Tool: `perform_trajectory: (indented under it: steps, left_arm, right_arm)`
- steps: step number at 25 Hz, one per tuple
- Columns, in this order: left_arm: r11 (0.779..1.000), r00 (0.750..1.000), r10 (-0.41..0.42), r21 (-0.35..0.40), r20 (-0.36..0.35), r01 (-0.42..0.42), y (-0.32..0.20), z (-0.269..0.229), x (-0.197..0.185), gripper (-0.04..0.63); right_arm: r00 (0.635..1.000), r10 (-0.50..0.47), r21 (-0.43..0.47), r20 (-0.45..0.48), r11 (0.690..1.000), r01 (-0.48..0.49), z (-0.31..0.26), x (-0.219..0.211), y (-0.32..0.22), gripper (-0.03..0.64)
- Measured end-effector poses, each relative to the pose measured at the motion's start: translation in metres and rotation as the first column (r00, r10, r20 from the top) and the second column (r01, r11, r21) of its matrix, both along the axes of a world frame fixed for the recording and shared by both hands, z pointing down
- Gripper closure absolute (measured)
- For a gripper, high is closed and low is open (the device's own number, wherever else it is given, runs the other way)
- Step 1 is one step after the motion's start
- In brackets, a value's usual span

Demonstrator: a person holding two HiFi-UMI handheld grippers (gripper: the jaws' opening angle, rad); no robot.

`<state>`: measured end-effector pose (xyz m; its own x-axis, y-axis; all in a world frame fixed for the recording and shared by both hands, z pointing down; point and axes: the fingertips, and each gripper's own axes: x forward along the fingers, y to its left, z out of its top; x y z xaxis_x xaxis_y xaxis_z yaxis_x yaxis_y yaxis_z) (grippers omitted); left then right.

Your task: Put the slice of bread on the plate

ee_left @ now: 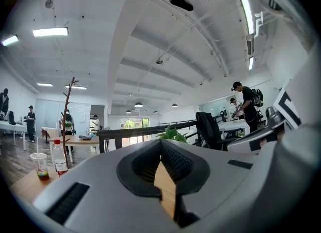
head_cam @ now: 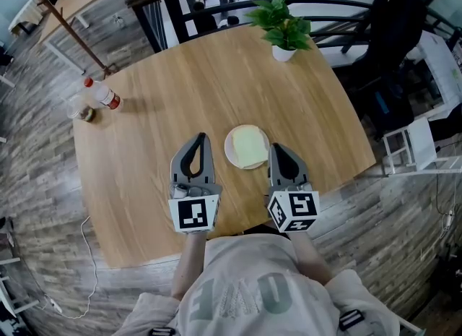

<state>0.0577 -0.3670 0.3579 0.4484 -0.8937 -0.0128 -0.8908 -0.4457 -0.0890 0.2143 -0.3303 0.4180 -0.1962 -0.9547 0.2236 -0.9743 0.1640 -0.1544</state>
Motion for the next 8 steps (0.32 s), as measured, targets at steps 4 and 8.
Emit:
perform_trajectory:
  steps: [4,8]
  left_arm:
    - [1.000,1.000,0.002,0.002,0.001,-0.002,-0.0006,0.0013,0.0009,0.588]
    - [1.000,1.000,0.010,0.004,-0.002,-0.010,-0.0007,-0.0007,0.0055,0.586]
  right_arm:
    - [1.000,-0.006,-0.003,-0.009,1.000,0.006,0.0023,-0.0014,0.0007,0.600]
    - [1.000,-0.016,-0.002,-0.022,1.000,0.016,0.0021,-0.0028,0.0010,0.600]
